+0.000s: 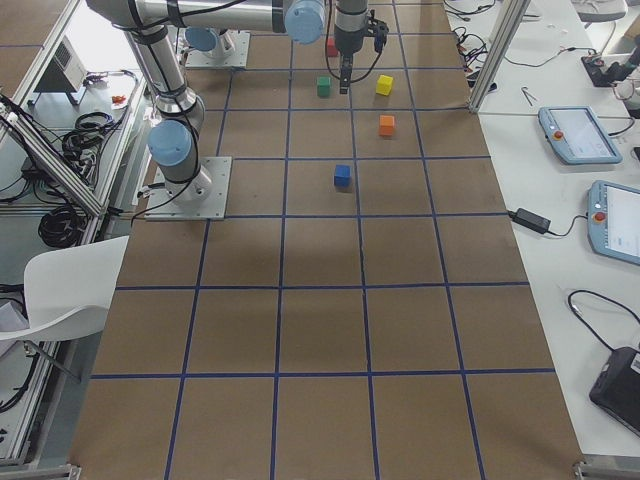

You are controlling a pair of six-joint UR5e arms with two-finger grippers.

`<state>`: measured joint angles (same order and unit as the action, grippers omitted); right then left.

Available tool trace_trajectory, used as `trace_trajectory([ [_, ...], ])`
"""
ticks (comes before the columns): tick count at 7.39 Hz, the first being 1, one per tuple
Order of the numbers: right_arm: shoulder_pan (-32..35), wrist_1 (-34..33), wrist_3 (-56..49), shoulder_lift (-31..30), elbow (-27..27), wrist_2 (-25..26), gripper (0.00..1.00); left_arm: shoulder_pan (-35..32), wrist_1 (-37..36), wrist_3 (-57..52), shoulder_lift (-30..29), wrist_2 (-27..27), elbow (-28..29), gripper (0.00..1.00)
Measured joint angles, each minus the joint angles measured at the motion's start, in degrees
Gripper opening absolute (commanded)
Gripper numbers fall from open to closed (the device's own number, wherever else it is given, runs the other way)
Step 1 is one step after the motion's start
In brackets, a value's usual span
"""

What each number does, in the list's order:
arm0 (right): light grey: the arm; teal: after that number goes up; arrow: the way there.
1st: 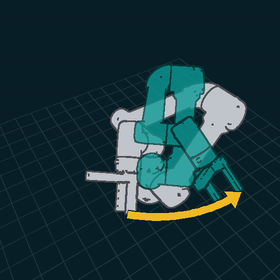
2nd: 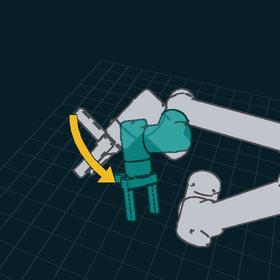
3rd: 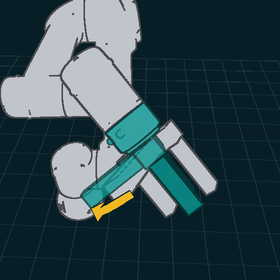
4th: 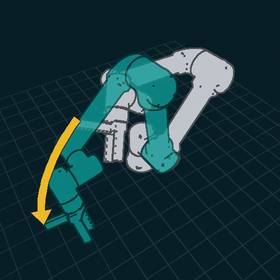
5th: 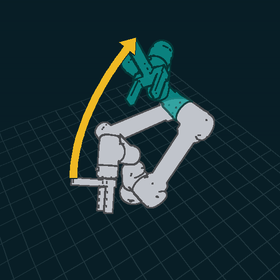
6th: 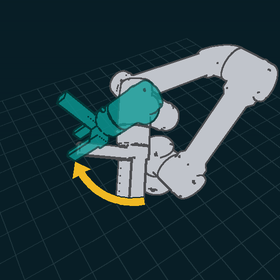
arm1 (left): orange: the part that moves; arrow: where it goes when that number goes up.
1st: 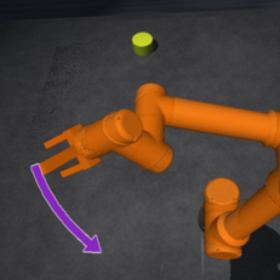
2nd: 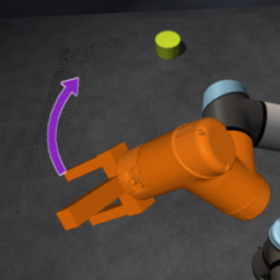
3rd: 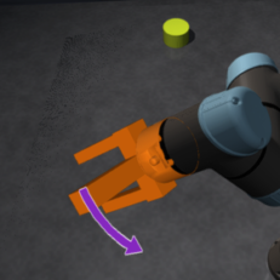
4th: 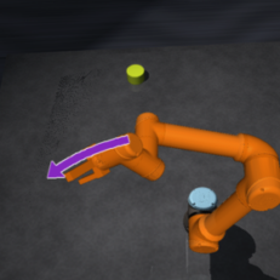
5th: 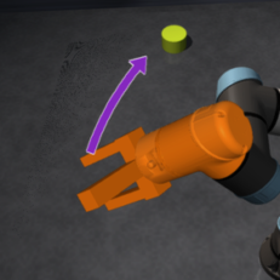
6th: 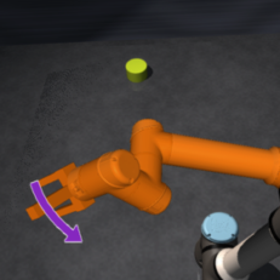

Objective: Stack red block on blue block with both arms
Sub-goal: 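Lower the left gripper onto the red cube nearest the robot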

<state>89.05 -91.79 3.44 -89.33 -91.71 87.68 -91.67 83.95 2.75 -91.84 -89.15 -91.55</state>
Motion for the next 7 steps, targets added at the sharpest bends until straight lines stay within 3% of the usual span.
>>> trace_trajectory([
  [5,0.2,-0.4,0.0,0.0,-0.1,0.6,1.00,0.3,-0.4,-0.8,-0.2,-0.4,-1.3,1.00],
  [7,0.3,-0.4,0.1,-0.1,-0.4,0.6,1.00,3.7,-0.7,-6.2,-1.1,-0.2,-3.6,1.00],
])
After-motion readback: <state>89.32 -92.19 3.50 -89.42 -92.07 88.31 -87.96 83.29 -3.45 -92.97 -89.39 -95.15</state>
